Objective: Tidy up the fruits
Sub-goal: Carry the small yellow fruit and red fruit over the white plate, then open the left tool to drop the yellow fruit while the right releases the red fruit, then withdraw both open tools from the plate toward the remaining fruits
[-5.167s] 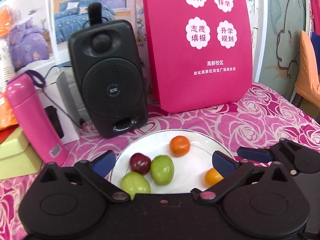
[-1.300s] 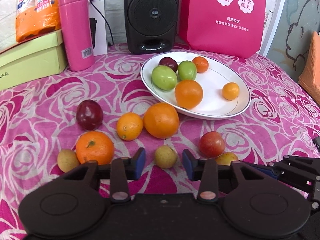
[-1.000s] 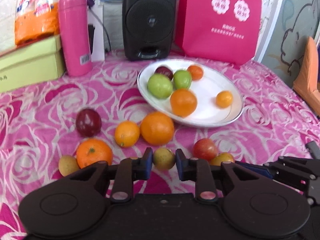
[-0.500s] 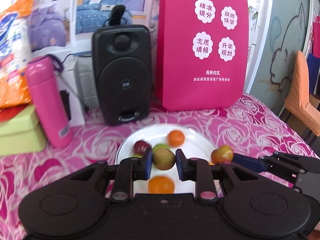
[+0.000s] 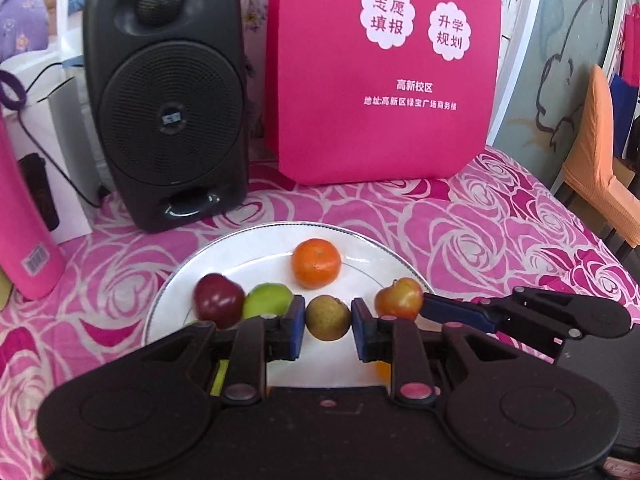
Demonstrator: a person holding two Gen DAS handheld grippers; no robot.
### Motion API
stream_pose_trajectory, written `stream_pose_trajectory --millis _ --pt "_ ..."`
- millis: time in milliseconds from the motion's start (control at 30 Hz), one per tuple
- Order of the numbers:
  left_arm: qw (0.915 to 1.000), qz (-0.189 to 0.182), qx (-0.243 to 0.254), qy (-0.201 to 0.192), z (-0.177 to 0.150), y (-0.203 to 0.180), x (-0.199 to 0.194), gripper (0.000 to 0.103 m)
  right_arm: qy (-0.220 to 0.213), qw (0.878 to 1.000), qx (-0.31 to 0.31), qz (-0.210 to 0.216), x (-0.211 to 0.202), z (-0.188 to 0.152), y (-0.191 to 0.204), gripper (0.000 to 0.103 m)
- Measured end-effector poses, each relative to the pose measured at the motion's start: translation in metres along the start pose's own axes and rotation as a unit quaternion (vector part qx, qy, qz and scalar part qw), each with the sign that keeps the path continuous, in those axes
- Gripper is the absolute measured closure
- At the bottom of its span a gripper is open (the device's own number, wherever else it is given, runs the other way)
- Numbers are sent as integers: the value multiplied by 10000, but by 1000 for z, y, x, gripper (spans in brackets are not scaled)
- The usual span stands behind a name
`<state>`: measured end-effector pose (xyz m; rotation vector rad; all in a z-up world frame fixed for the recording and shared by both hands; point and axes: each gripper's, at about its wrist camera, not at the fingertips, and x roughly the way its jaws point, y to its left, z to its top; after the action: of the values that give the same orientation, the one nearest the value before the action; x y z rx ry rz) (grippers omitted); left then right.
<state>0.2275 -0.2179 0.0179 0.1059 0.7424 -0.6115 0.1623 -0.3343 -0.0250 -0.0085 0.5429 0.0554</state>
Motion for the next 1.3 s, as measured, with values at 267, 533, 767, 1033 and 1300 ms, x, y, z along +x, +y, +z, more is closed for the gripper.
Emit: stream_pose_trajectory --millis 267,533,767,1033,1300 --pt "9999 66 58 76 0 -3 16 0 1 9999 40 120 9 1 -3 59" --pt "10000 17 48 77 -3 -2 22 0 -13 9999 14 148 11 0 -3 59" --pt "9999 34 -34 -129 -1 -6 -2 0 -79 9999 -71 -16 -1 1 -3 41" --pt "9975 412 57 -579 -10 -14 -56 0 -238 9997 -106 -26 -35 -8 9 0" --pt "9953 750 -335 -516 -53 0 -98 0 -20 9993 337 133 -67 -34 26 0"
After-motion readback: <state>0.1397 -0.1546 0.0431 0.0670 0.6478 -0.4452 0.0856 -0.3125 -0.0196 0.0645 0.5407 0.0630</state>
